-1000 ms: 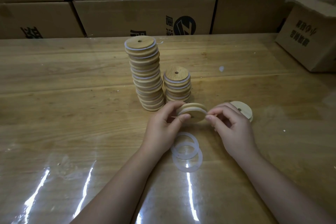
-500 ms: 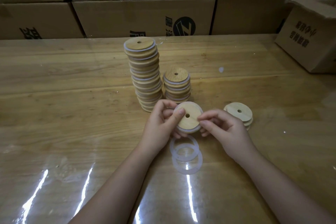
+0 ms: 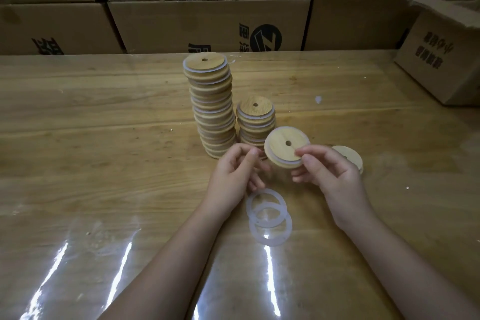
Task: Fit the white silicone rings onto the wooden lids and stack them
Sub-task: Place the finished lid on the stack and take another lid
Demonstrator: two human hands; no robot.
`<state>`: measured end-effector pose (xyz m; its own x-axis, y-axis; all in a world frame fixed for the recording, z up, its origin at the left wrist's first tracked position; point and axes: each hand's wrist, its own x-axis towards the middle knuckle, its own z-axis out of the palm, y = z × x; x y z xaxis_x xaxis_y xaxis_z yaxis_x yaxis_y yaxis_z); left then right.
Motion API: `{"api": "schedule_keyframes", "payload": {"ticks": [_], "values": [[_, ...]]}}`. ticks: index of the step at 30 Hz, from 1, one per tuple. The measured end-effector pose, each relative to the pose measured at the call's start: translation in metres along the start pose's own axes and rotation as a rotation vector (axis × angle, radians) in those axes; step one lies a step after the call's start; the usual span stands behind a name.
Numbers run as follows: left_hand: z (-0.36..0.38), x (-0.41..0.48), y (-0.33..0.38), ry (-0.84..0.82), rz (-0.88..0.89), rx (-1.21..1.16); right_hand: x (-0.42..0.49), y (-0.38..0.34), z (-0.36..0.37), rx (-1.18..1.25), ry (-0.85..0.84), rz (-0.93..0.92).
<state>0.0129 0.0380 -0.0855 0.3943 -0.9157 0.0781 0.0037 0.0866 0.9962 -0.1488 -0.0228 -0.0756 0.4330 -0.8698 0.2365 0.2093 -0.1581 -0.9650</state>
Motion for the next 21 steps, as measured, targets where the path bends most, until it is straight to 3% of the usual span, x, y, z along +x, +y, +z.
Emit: {"api": "schedule_keyframes", "payload": {"ticks": [5, 9, 21], "values": [[0.004, -0.002, -0.002, -0.054, -0.009, 0.095, 0.008, -0.014, 0.007, 0.041, 0.053, -0.060], [0.004, -0.001, -0.001, -0.044, -0.024, 0.101, 0.025, -0.028, 0.016, 0.024, 0.001, -0.094], [0.003, -0.002, 0.001, -0.024, -0.008, 0.133, 0.077, -0.024, 0.037, -0.281, -0.122, 0.013]]}}
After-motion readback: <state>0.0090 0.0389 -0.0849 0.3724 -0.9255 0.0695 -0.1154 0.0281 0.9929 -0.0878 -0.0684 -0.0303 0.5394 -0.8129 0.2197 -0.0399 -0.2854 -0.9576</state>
